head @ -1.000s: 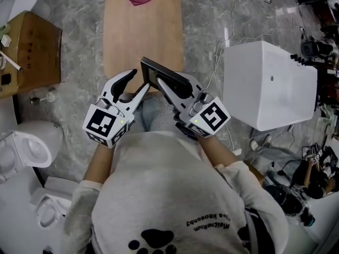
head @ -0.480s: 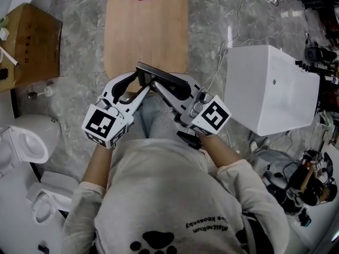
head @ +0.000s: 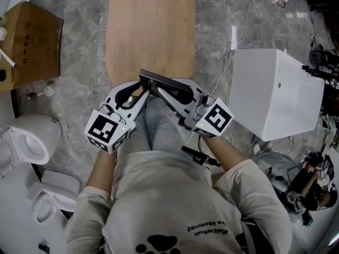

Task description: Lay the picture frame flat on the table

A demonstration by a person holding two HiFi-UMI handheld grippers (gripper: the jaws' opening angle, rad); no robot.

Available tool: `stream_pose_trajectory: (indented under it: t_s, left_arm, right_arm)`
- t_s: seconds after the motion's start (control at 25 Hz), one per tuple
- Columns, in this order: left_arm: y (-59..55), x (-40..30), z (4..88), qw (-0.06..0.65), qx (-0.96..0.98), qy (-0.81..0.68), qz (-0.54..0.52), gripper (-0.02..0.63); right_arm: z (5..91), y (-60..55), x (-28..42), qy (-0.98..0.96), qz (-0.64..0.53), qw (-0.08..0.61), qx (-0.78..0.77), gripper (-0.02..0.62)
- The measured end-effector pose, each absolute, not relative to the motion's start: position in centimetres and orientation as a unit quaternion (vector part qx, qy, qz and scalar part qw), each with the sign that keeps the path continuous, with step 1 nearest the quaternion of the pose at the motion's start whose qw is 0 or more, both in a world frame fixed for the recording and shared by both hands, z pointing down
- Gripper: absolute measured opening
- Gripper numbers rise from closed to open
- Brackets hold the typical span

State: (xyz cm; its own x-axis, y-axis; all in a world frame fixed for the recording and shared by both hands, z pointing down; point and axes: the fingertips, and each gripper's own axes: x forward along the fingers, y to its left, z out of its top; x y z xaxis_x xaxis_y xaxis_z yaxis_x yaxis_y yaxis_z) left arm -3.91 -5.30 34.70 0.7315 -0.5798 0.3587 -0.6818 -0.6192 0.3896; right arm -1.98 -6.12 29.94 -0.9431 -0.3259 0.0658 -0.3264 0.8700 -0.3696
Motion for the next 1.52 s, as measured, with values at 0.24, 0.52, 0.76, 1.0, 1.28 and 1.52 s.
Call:
stream_pose_trajectory:
  t_s: [0.24, 0.52, 0.76, 1.0, 1.28, 1.52]
  left_arm:
    - [-5.0, -4.2, 37.8, 0.278, 0.891, -0.342, 0.108, 0.084]
    - [-4.8, -4.0, 40.3, 0.28, 0.892, -0.336, 0.116, 0.08]
    - [-5.6, -4.6, 43.5, 0.279, 0.893, -0.332, 0.118, 0.08]
    - [-6.5, -4.7, 46.2, 0.284, 0.893, -0.334, 0.107, 0.08]
    - [-7.1, -5.0, 47.8, 0.293, 0.888, -0.338, 0.104, 0.08]
    - [-7.1, -5.5, 48.7, 0.304, 0.876, -0.359, 0.104, 0.08]
  right_arm:
    - [33.1, -5.9, -2.1, -0.965, 0.2, 0.006, 0.168, 0.018]
    - [35.7, -5.7, -1.8, -0.962, 0.206, 0.003, 0.177, 0.018]
    - [38.9, -6.6, -2.4, -0.962, 0.211, -0.003, 0.175, 0.018]
    - [41.6, -7.5, -2.6, -0.964, 0.192, 0.014, 0.181, 0.02]
    - [43.4, -8.7, -2.5, -0.958, 0.199, 0.019, 0.206, 0.076]
    - [44.0, -9.0, -2.2, -0.954, 0.199, 0.022, 0.224, 0.118]
